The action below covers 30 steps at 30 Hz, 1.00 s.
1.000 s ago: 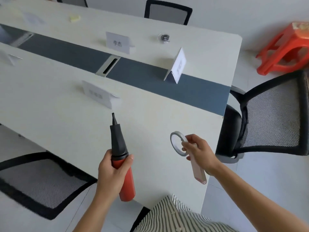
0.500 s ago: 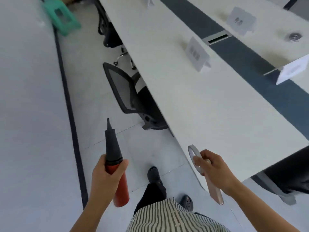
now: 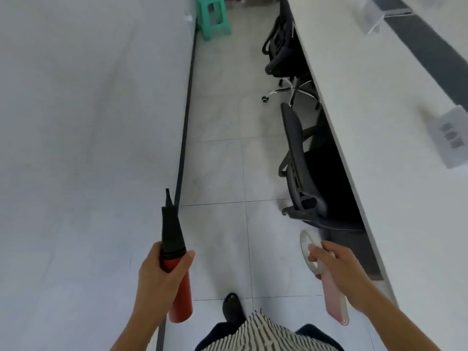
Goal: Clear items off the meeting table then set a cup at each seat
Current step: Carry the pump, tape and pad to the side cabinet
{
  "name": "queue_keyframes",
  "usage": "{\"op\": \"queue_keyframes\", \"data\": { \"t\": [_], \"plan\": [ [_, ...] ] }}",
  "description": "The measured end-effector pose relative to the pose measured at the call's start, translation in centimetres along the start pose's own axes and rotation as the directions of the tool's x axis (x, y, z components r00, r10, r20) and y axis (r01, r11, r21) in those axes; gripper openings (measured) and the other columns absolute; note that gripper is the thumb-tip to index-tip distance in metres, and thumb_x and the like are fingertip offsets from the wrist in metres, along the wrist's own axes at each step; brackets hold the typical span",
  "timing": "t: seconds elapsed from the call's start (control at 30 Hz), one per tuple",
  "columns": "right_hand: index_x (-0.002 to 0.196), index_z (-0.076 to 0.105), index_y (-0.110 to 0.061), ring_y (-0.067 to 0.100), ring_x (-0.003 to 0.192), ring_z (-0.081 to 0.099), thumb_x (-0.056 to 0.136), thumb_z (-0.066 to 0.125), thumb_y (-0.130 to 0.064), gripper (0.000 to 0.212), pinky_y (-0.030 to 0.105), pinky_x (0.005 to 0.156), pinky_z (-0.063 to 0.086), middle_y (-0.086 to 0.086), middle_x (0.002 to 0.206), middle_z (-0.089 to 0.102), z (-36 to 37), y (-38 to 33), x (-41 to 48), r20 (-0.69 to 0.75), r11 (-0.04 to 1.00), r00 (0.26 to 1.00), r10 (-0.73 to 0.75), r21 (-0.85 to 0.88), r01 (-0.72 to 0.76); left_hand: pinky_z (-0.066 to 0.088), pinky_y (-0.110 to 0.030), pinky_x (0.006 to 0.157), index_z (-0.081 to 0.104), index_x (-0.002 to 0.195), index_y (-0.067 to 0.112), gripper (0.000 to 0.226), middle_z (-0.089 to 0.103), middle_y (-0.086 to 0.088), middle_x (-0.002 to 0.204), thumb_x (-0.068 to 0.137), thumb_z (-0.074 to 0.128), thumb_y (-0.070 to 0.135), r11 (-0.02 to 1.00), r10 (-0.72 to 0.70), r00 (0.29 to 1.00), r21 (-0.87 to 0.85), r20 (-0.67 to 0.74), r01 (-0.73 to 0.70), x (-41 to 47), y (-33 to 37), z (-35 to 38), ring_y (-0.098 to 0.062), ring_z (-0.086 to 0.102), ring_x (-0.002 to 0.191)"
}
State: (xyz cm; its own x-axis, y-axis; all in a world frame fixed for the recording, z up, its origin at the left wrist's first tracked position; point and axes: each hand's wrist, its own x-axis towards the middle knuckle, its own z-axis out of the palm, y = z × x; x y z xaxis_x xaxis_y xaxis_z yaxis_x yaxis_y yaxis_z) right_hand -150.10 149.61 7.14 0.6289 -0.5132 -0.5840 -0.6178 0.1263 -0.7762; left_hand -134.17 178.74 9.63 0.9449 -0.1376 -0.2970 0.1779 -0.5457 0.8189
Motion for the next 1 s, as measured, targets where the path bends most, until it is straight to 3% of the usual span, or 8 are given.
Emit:
{"op": "queue_keyframes", "data": {
  "t": [0.17, 0.27, 0.43, 0.57, 0.73, 0.83, 1.0],
  "plan": [
    [0.078, 0.055, 0.007, 0.023, 0.067, 0.053, 0.091, 0.063, -0.032, 0.041, 0.036, 0.063, 0.049, 0.027, 0.084, 0.059, 4.5, -5.5, 3.3, 0.036, 0.999, 0.999, -0.017, -0.031, 0.018, 0.051, -0.034, 0.062, 0.052, 0.087, 0.031, 0.025, 0.067, -0.005, 0.083, 0.080, 0.075, 0.027, 0.997, -0.076, 0.997, -0.013, -0.031, 0.076, 7.3, -0.1, -4.5, -0.028, 0.067, 0.074],
    [0.079, 0.051, 0.008, 0.015, 0.059, 0.048, 0.091, 0.063, -0.034, 0.046, 0.033, 0.061, 0.045, 0.013, 0.068, 0.049, 5.2, -8.4, 7.1, 0.048, 0.996, 0.998, -0.031, -0.087, 0.035, 0.051, -0.034, 0.062, 0.052, 0.086, 0.032, 0.025, 0.067, -0.006, 0.082, 0.080, 0.076, 0.027, 0.995, -0.096, 0.995, -0.012, -0.015, 0.096, 12.2, 0.6, -4.2, -0.029, 0.067, 0.074],
    [0.074, 0.049, 0.004, 0.011, 0.050, 0.042, 0.090, 0.062, -0.035, 0.045, 0.029, 0.057, 0.040, -0.001, 0.057, 0.041, 5.7, -14.0, 17.1, 0.085, 0.985, 0.995, -0.048, -0.164, 0.062, 0.048, -0.027, 0.059, 0.052, 0.086, 0.033, 0.026, 0.066, -0.001, 0.081, 0.080, 0.076, 0.025, 0.997, -0.079, 0.997, -0.019, -0.002, 0.079, 21.9, 4.4, -1.2, -0.022, 0.066, 0.073],
    [0.079, 0.053, 0.004, 0.018, 0.055, 0.046, 0.090, 0.062, -0.035, 0.042, 0.029, 0.053, 0.042, 0.015, 0.064, 0.046, 7.0, -21.6, 26.5, 0.110, 0.974, 0.991, -0.073, -0.208, 0.094, 0.047, -0.023, 0.059, 0.053, 0.088, 0.033, 0.026, 0.066, 0.003, 0.082, 0.079, 0.076, 0.026, 0.998, -0.065, 0.998, 0.000, -0.004, 0.065, 30.1, 9.4, 0.0, -0.018, 0.065, 0.074],
    [0.068, 0.048, -0.002, 0.017, 0.054, 0.041, 0.090, 0.061, -0.035, 0.042, 0.028, 0.053, 0.035, -0.001, 0.056, 0.042, 9.4, -33.1, 36.5, 0.204, 0.933, 0.962, -0.182, -0.273, 0.235, 0.047, -0.021, 0.058, 0.054, 0.091, 0.031, 0.026, 0.066, 0.004, 0.083, 0.079, 0.077, 0.026, 0.999, -0.040, 0.997, -0.008, -0.059, 0.039, 39.3, 14.9, -0.5, -0.015, 0.065, 0.074],
    [0.072, 0.051, -0.002, 0.015, 0.054, 0.045, 0.090, 0.061, -0.037, 0.041, 0.026, 0.053, 0.034, -0.002, 0.057, 0.046, 10.7, -38.7, 41.5, 0.220, 0.899, 0.946, -0.237, -0.320, 0.300, 0.048, -0.024, 0.058, 0.056, 0.090, 0.028, 0.024, 0.067, 0.001, 0.081, 0.079, 0.077, 0.025, 0.994, -0.093, 0.992, -0.060, -0.089, 0.088, 44.2, 16.4, -0.4, -0.020, 0.067, 0.073],
    [0.081, 0.056, 0.001, 0.014, 0.058, 0.047, 0.090, 0.060, -0.037, 0.039, 0.027, 0.056, 0.037, 0.001, 0.062, 0.050, 12.8, -44.1, 50.5, 0.230, 0.899, 0.948, -0.219, -0.329, 0.287, 0.052, -0.033, 0.064, 0.058, 0.092, 0.021, 0.024, 0.069, -0.006, 0.082, 0.078, 0.078, 0.024, 0.982, -0.170, 0.981, -0.093, -0.092, 0.162, 55.0, 17.4, 0.2, -0.028, 0.069, 0.075]
  ]
}}
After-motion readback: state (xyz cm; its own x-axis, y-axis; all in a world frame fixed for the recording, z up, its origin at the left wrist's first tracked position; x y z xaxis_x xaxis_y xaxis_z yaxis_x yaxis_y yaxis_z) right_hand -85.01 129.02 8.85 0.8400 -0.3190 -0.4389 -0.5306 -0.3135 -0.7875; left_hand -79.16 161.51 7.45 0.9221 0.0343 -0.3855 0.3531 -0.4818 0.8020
